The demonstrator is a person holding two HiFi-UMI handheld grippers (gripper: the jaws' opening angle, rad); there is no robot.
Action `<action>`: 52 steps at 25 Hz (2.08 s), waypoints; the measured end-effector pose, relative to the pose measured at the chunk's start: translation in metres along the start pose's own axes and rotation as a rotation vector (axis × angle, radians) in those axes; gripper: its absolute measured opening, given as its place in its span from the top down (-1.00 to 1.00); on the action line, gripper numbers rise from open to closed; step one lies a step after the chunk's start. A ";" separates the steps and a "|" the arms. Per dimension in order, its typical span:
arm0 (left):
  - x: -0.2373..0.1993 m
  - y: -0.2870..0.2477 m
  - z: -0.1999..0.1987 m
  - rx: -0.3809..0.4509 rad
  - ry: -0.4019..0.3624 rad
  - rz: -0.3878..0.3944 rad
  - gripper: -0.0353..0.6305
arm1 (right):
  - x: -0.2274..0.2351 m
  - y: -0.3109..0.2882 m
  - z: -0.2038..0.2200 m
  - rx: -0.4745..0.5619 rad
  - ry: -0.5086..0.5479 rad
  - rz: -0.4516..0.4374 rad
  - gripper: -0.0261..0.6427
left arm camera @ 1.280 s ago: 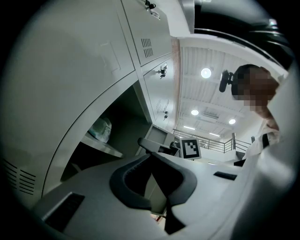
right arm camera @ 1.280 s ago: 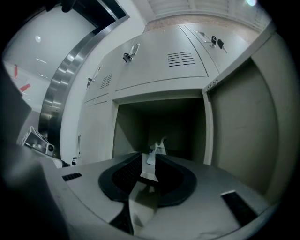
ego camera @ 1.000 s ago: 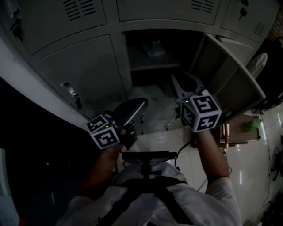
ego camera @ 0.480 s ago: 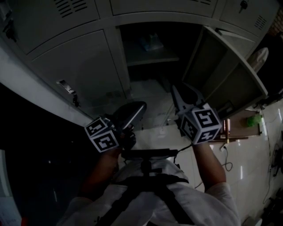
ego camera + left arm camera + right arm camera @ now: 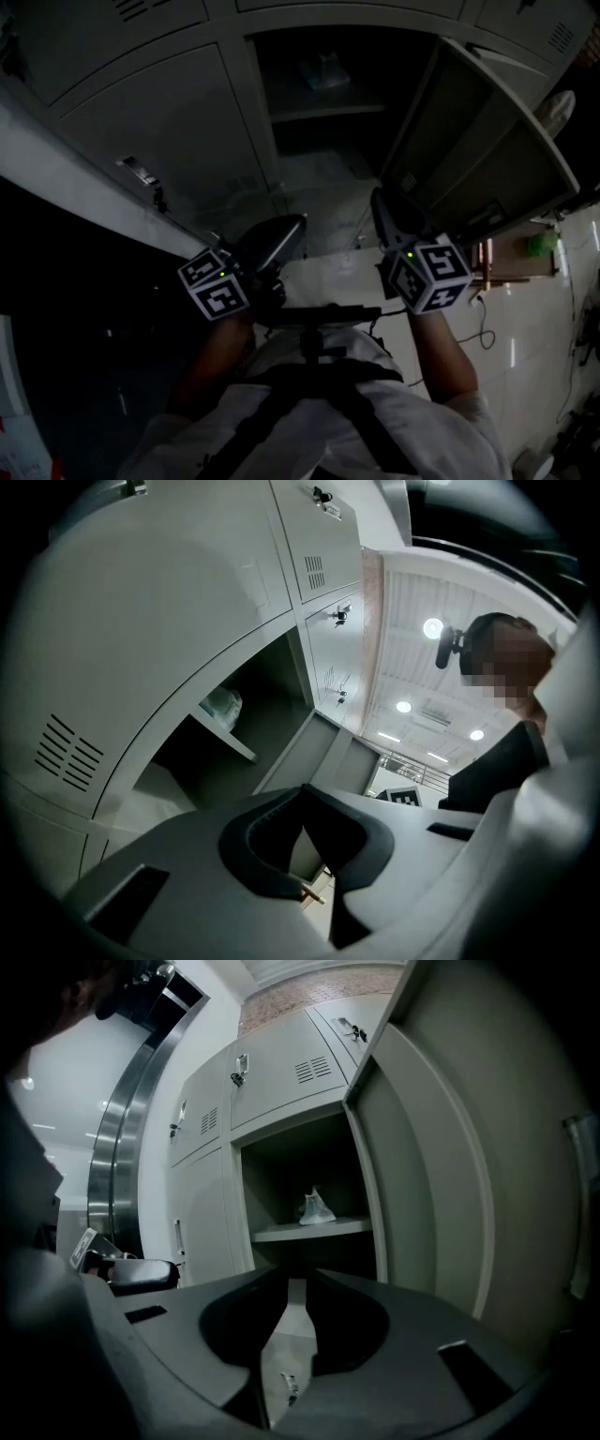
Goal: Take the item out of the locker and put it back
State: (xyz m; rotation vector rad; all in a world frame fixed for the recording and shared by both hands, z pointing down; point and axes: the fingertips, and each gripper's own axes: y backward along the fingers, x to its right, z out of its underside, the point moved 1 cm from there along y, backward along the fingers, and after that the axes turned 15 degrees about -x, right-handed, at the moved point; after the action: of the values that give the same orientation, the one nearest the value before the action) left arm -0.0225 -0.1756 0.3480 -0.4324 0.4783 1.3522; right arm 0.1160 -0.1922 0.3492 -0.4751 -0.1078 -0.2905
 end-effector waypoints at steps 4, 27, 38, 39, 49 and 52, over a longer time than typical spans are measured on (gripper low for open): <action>0.002 0.005 0.010 -0.010 0.025 0.006 0.89 | -0.007 0.008 0.013 -0.018 -0.033 0.000 0.78; 0.051 0.028 0.090 -0.048 0.126 0.032 0.89 | -0.031 0.065 0.096 -0.067 -0.131 -0.013 0.80; 0.156 -0.005 0.173 0.030 0.089 -0.104 0.89 | -0.014 0.173 0.171 -0.091 -0.087 -0.140 0.80; 0.168 -0.009 0.183 0.031 0.095 -0.110 0.89 | -0.011 0.184 0.178 -0.091 -0.091 -0.148 0.80; 0.254 -0.028 0.235 0.027 0.109 -0.124 0.89 | 0.003 0.269 0.215 -0.078 -0.094 -0.195 0.80; 0.268 -0.030 0.240 0.020 0.096 -0.125 0.89 | 0.003 0.285 0.217 -0.055 -0.095 -0.204 0.80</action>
State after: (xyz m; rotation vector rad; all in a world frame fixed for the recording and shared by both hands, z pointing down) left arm 0.0658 0.1709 0.3972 -0.5049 0.5352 1.2092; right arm 0.1964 0.1497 0.4176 -0.5341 -0.2421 -0.4716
